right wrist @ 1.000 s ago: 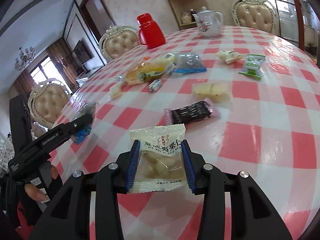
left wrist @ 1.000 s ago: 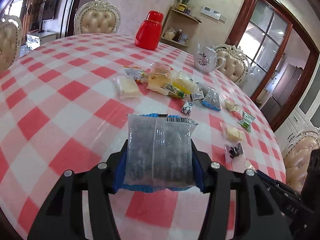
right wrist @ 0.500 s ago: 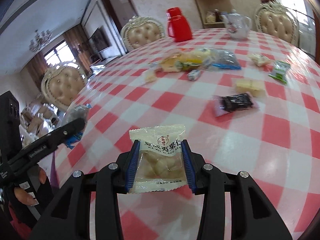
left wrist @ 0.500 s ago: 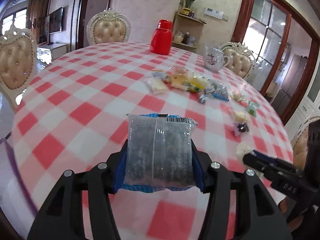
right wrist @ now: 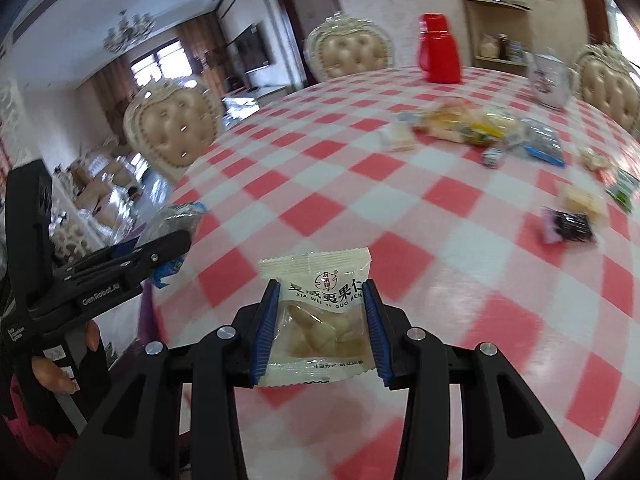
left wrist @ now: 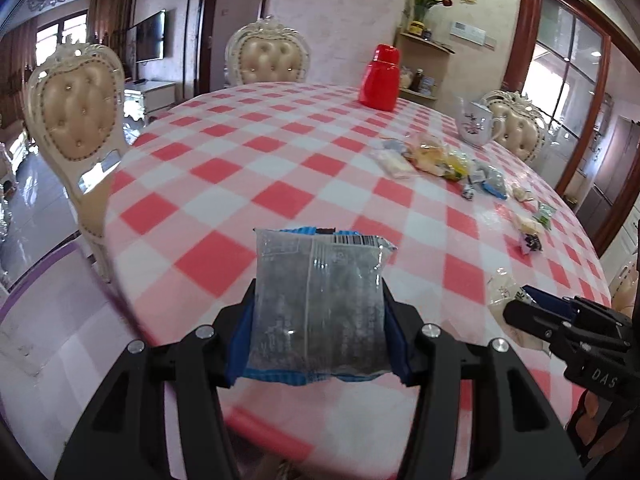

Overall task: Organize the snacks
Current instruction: 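Carry both bags to the purple-rimmed container and open both tools to drop them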

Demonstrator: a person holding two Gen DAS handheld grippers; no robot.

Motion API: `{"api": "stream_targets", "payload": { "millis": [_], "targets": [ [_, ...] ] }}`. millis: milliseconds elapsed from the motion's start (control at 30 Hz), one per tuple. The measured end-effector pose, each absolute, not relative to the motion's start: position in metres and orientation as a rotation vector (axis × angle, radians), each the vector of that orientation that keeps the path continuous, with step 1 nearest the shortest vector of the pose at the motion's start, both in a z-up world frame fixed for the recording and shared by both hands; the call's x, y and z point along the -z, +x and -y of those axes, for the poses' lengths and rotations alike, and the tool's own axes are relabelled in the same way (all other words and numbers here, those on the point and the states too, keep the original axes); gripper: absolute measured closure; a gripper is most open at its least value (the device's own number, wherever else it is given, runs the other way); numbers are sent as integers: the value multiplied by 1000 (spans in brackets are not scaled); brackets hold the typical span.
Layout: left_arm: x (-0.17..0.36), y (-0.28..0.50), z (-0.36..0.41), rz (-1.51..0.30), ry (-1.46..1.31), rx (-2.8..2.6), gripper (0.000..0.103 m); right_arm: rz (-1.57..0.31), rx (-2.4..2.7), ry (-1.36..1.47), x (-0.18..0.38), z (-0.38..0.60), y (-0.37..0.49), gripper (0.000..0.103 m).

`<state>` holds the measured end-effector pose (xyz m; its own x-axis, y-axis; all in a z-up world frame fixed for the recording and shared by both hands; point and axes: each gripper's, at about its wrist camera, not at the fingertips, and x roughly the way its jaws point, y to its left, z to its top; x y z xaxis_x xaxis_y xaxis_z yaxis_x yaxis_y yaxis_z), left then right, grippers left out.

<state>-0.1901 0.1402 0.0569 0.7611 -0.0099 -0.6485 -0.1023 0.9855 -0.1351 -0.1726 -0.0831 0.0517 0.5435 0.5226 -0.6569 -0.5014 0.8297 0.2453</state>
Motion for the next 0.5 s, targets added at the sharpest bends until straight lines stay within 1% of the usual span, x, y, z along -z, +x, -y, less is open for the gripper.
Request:
{"api": "stream_targets", "payload": {
  "millis": [500],
  "targets": [
    [-58,-225,-242,-729,-191,-267,48,-750,-888,-240,-62,-64,-229,62]
  ]
}}
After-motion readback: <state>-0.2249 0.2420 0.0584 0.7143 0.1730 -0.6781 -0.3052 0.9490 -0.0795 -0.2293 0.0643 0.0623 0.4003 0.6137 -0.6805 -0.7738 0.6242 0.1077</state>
